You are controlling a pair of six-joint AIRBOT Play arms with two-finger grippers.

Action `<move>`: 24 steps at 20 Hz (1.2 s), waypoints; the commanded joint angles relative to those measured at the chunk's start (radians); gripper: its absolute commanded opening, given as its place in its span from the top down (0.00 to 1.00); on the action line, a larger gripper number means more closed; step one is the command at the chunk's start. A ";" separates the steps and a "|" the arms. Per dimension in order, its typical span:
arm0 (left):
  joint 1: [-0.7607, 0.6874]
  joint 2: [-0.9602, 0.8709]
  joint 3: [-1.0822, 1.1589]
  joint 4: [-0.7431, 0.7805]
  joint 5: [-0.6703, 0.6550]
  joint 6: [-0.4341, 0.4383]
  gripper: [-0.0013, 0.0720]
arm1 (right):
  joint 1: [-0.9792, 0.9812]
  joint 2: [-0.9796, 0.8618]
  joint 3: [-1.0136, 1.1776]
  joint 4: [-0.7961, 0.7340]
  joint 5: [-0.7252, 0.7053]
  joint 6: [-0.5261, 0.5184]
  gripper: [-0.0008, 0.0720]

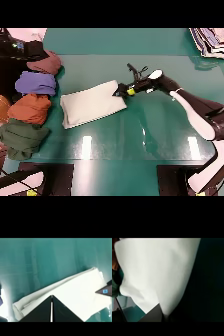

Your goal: Fold the shirts.

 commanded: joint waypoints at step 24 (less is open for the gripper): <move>-0.142 0.000 0.000 -0.001 0.040 -0.024 0.95 | -1.375 0.912 -0.705 -0.639 0.035 0.297 0.54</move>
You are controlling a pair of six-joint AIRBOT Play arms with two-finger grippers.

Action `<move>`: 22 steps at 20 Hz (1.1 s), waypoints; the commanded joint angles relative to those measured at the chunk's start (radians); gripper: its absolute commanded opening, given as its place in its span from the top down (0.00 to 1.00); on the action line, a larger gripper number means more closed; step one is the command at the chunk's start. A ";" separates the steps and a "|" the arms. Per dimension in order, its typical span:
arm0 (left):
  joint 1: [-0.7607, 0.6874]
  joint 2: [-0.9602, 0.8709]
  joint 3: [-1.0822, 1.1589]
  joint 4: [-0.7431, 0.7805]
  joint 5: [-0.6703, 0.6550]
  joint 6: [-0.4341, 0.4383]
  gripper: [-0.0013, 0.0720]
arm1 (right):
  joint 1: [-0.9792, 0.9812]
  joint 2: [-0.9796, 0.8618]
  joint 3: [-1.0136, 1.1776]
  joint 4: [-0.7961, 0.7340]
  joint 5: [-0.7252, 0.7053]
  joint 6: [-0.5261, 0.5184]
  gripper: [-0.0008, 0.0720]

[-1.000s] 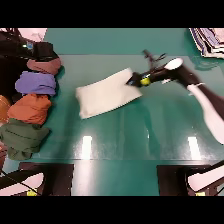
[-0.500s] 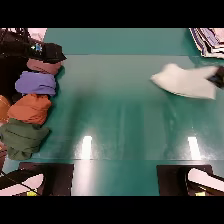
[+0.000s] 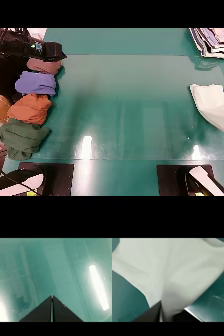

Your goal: Fold the shirts.

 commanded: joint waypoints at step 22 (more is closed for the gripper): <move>0.000 0.000 0.000 -0.001 0.044 0.006 0.95 | 0.956 0.201 0.089 0.054 0.006 0.002 0.97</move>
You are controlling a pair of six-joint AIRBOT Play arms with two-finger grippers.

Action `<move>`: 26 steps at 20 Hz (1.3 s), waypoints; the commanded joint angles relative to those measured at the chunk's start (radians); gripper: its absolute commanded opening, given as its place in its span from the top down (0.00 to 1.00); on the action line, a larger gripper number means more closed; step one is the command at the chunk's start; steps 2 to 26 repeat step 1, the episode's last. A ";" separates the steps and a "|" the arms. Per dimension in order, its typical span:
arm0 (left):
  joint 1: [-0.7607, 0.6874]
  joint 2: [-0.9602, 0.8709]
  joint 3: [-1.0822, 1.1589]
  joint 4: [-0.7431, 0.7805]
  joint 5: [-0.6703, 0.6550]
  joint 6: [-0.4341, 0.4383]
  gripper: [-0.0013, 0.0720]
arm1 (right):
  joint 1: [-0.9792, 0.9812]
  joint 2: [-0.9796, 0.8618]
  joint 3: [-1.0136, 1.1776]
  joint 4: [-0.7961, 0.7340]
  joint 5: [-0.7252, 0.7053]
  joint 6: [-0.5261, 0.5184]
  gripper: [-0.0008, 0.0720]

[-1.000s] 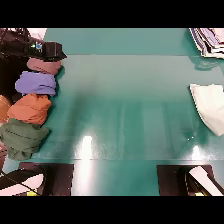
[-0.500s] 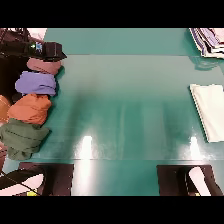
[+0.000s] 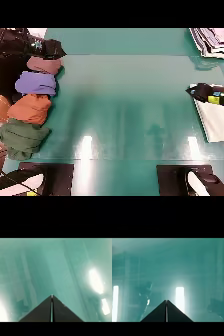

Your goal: Fold the shirts.

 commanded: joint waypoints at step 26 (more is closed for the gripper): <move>0.000 0.000 0.000 0.000 0.006 0.000 0.95 | 0.088 0.001 0.001 0.008 -0.022 0.000 0.97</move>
